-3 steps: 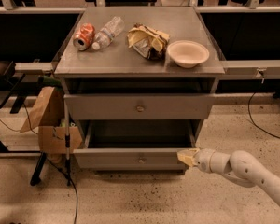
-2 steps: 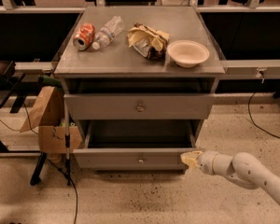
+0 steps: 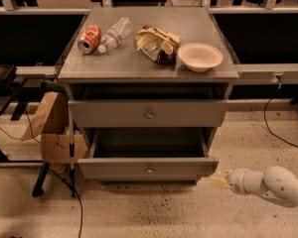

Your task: Close middle drawer

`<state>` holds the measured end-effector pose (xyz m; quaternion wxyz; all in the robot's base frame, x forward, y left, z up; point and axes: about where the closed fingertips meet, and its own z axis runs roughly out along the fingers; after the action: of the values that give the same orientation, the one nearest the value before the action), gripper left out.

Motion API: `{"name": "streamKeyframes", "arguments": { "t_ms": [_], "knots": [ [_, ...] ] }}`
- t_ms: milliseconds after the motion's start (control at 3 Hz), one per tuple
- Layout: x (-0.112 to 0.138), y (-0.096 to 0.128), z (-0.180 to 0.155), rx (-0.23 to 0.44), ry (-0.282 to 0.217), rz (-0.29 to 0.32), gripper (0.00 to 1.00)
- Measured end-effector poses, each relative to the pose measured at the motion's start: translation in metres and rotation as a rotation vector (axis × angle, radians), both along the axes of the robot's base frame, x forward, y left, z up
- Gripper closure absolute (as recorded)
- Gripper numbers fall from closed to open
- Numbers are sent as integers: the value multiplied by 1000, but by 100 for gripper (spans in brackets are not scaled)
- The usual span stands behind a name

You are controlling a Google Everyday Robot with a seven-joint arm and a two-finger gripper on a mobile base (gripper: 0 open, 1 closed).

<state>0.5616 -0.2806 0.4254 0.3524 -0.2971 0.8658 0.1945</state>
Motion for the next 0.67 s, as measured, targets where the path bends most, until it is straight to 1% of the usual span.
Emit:
{"name": "streamKeyframes", "arguments": {
  "t_ms": [333,667],
  "knots": [
    [4,-19,-13,-31,35,-1,100],
    [28,-19,-17,-23,34,13,100]
  ]
}}
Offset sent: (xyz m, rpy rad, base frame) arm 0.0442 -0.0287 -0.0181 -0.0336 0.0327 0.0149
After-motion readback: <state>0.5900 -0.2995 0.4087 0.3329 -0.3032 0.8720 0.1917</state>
